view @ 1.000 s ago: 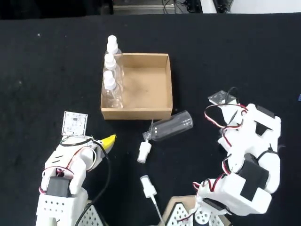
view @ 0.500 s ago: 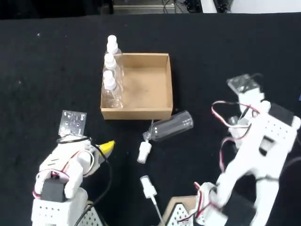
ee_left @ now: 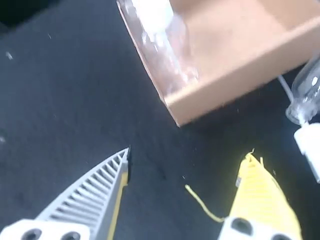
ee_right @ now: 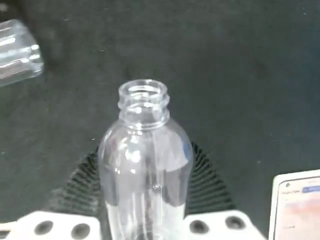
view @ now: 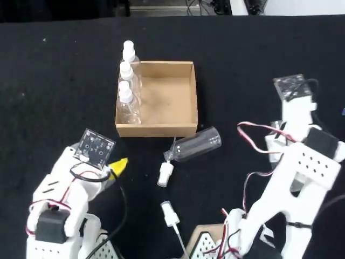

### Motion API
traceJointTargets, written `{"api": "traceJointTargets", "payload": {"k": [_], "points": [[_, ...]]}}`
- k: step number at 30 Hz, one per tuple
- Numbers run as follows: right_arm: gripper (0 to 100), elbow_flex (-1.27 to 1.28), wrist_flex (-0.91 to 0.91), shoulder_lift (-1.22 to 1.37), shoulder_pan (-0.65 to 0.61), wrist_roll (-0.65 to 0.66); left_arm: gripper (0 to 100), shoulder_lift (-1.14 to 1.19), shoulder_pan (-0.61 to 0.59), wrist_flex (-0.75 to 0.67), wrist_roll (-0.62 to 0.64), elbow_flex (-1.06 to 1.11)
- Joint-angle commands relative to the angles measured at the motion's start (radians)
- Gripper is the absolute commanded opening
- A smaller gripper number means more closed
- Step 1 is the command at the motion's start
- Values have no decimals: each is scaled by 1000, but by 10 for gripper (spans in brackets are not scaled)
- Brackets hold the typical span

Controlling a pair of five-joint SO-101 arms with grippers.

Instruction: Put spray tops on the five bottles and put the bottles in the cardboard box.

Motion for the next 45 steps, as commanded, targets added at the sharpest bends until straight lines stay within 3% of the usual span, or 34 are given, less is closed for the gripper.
{"api": "traceJointTargets", "payload": {"k": [1,4,8,14,25,35,39,45], "points": [[11,-134,2,77,92,-2,321,236,16,9,-11,-255],[11,-194,2,128,133,-2,321,474,120,89,3,-377],[11,-242,2,197,163,-2,321,704,351,229,87,-478],[11,-272,2,272,173,0,326,832,584,184,201,-473],[11,-272,2,278,175,0,325,931,611,-333,222,-130],[11,-266,2,286,173,0,326,944,845,-315,307,-97],[11,-266,3,285,173,0,326,945,846,-315,298,-74],[11,-266,8,280,173,0,326,937,754,-328,298,-15]]}}
